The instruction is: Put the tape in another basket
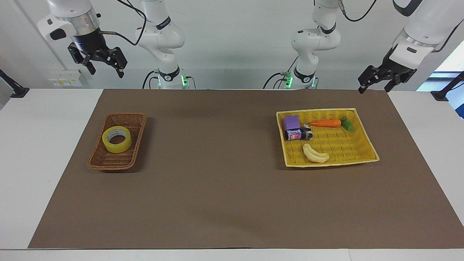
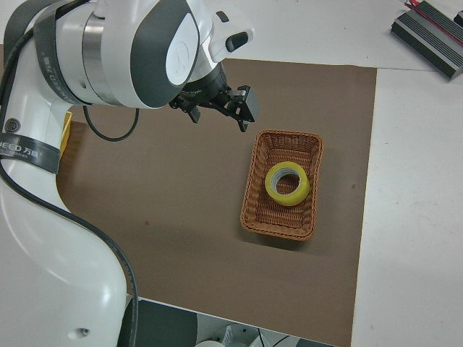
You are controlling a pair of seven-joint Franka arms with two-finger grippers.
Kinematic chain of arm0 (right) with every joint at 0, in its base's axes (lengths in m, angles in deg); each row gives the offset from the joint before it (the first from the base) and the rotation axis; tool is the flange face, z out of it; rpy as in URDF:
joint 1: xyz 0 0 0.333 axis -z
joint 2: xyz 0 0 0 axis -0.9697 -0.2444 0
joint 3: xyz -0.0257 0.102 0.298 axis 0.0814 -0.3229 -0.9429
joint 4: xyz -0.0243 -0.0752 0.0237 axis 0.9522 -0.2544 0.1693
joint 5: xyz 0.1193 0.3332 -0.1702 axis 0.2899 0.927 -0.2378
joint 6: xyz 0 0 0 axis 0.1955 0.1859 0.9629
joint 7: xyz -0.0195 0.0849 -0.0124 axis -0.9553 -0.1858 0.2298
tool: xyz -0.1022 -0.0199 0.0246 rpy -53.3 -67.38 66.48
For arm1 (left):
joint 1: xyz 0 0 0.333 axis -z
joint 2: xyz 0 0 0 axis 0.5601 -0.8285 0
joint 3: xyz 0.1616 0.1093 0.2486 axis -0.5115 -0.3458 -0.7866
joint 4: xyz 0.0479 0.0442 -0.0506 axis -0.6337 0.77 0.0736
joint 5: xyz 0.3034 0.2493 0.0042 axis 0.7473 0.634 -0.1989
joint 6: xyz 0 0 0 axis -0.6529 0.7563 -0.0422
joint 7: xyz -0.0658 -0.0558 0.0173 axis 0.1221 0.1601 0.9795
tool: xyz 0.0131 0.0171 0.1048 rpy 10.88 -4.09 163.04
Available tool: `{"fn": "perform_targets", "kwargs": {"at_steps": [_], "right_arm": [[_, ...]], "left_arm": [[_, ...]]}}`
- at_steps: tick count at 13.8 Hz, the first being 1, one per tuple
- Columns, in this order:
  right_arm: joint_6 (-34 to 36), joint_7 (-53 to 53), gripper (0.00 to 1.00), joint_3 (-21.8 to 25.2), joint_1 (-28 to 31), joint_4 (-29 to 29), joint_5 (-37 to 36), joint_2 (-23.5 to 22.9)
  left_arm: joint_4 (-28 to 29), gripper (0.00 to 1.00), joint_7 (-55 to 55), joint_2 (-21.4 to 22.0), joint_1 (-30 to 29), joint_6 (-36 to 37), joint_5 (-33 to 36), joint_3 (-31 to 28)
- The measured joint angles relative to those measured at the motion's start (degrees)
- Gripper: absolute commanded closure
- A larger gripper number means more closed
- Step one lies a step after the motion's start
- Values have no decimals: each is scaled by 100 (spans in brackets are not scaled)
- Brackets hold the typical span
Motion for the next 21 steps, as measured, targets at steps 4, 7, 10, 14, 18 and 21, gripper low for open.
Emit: {"fn": "perform_targets", "kwargs": {"at_steps": [4,7,10,14,18,21], "right_arm": [[33,-47,0,29,3,-32,29,1],[33,-76,0,21,2,-34,33,1],[33,-179,0,24,3,-38,34,1],[33,-187,0,21,2,-56,37,1],[30,-193,0,19,2,-59,39,1],[26,-193,0,20,2,-63,40,1]], "left_arm": [[0,0,-5,0,-85,0,1,-34],[0,0,-5,0,-91,0,1,-47],[0,0,-5,0,-91,0,1,-47],[0,0,-5,0,-91,5,1,-47],[0,0,-5,0,-91,13,1,-46],[0,0,-5,0,-91,20,1,-46]]}}
